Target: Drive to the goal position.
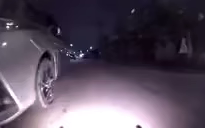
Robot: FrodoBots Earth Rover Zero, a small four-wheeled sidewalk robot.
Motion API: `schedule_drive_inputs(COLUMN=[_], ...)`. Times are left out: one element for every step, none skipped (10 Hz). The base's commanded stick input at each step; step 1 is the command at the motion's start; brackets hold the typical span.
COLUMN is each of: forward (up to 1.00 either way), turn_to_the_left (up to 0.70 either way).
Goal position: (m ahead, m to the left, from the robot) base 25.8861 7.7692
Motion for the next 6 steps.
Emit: schedule_drive_inputs(forward=[0.7,0.7,0.7,0.7,0.7,0.7], turn_to_the_left=[0.16,0.01,0.0,0.0,0.0,0.0])
